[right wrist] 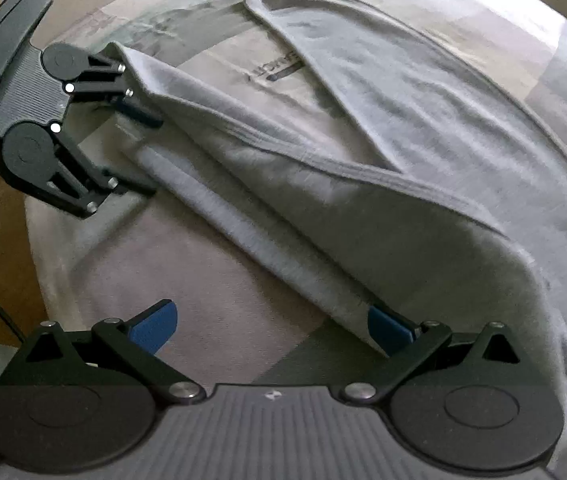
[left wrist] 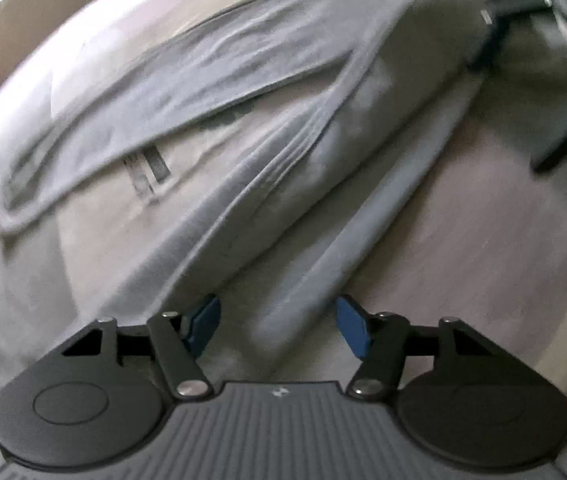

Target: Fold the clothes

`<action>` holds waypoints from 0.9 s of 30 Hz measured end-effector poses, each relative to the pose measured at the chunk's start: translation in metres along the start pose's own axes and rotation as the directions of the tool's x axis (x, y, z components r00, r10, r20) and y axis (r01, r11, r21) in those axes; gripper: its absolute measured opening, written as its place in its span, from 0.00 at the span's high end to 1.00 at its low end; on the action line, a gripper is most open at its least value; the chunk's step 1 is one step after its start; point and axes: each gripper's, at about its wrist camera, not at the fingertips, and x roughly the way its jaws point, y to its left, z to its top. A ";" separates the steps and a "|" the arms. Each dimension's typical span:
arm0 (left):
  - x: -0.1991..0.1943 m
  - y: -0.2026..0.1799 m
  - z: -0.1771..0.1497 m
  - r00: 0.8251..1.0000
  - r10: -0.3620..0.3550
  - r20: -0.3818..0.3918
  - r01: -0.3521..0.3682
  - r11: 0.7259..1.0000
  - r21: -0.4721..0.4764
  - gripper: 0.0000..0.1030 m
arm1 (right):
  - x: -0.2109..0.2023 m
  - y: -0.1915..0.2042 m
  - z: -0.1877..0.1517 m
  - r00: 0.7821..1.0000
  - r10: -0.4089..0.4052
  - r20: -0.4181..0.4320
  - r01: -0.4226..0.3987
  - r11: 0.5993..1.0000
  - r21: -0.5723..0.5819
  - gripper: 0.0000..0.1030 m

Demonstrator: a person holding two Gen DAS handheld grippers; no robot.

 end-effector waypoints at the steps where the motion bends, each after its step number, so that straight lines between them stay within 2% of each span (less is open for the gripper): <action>1: -0.001 -0.005 -0.002 1.000 0.019 0.009 -0.020 0.998 0.059 0.39 | 0.001 0.001 0.000 1.000 -0.001 -0.002 0.001 1.000 0.003 0.00; 4: -0.005 -0.016 -0.010 0.996 0.075 0.038 -0.081 0.975 0.208 0.38 | 0.001 0.004 0.002 1.000 -0.011 0.002 0.011 1.000 -0.017 0.00; 8: -0.004 -0.025 -0.024 0.982 0.182 0.053 -0.189 0.920 0.343 0.37 | 0.002 0.006 0.001 0.999 -0.035 -0.006 0.034 0.999 -0.042 0.00; 12: 0.001 -0.035 -0.021 0.962 0.264 0.061 -0.267 0.880 0.392 0.35 | 0.003 0.007 -0.001 0.999 -0.050 -0.011 0.049 0.997 -0.051 0.00; 19: 0.011 -0.066 0.000 0.927 0.335 0.167 -0.374 0.829 0.416 0.43 | 0.008 0.017 0.010 0.999 -0.029 0.015 0.029 0.999 -0.016 0.00; 21: 0.012 -0.063 -0.007 0.924 0.341 0.173 -0.383 0.828 0.409 0.50 | 0.009 0.020 0.010 0.999 -0.032 0.012 0.032 0.999 -0.035 0.00; 23: 0.014 -0.061 -0.019 0.907 0.385 0.170 -0.420 0.798 0.433 0.53 | 0.007 0.020 0.008 0.999 -0.042 0.003 0.042 0.998 -0.046 0.00; 24: 0.016 -0.059 -0.025 0.901 0.404 0.157 -0.430 0.786 0.445 0.59 | 0.007 0.019 0.007 0.999 -0.046 -0.001 0.045 0.998 -0.044 0.00; 26: 0.020 -0.055 -0.036 0.888 0.442 0.129 -0.447 0.762 0.469 0.66 | 0.006 0.017 0.004 0.998 -0.055 -0.007 0.055 0.998 -0.037 0.00; 27: 0.022 -0.053 -0.039 0.881 0.456 0.127 -0.457 0.751 0.477 0.66 | 0.006 0.016 0.003 0.998 -0.060 -0.010 0.060 0.998 -0.033 0.00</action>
